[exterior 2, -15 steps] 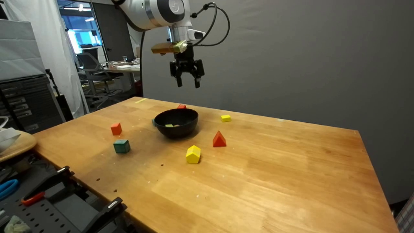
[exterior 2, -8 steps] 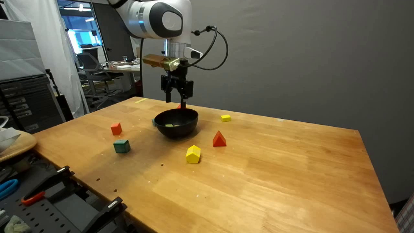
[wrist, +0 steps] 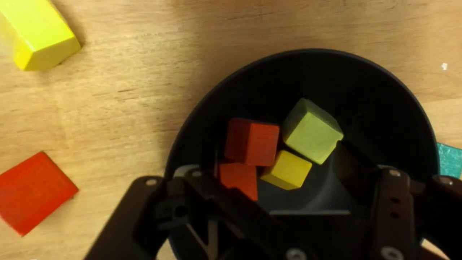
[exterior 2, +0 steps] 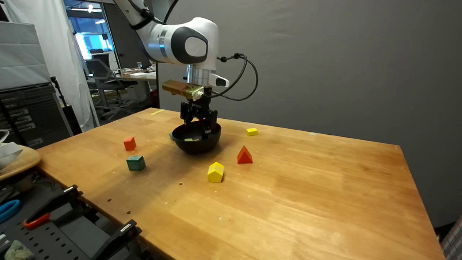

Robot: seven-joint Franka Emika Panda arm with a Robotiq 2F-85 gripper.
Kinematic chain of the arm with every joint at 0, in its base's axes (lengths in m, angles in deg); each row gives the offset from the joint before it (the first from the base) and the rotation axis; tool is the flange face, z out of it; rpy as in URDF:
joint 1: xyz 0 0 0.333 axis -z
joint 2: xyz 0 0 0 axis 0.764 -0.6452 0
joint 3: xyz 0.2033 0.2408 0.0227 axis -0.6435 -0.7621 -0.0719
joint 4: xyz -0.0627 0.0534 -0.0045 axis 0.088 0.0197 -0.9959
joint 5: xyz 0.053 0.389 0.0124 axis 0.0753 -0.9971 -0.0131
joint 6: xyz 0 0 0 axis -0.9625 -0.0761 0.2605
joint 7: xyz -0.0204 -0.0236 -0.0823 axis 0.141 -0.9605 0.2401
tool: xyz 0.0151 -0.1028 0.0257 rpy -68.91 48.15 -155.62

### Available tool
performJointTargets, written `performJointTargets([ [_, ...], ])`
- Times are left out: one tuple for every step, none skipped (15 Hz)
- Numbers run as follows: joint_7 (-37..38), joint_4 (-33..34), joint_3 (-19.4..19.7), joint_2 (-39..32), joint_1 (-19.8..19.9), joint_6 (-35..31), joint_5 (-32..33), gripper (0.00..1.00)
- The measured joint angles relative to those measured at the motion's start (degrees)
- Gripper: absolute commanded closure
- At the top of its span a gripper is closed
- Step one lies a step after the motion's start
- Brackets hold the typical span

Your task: Remove the blocks from the bowl

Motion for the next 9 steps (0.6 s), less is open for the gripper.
performJointTargets([
  [-0.2,0.0,-0.1,-0.6,0.0,0.0,0.0,0.41],
  [-0.2,0.0,-0.2,-1.2,0.0,0.0,0.0,0.43],
  [-0.3,0.0,-0.2,-1.6,0.0,0.0,0.0,0.5],
  [-0.3,0.0,-0.2,-2.0,0.0,-0.1,0.0,0.6],
  [-0.3,0.0,-0.2,-2.3,0.0,-0.1,0.0,0.67],
  [-0.3,0.2,-0.2,-2.2,0.0,-0.1,0.2,0.73],
  [-0.3,0.3,-0.1,-2.2,0.0,-0.1,0.4,0.81],
  [-0.3,0.5,-0.1,-2.2,0.0,-0.1,0.6,0.88],
  [-0.2,0.5,-0.1,-2.1,-0.1,-0.1,0.9,0.85],
])
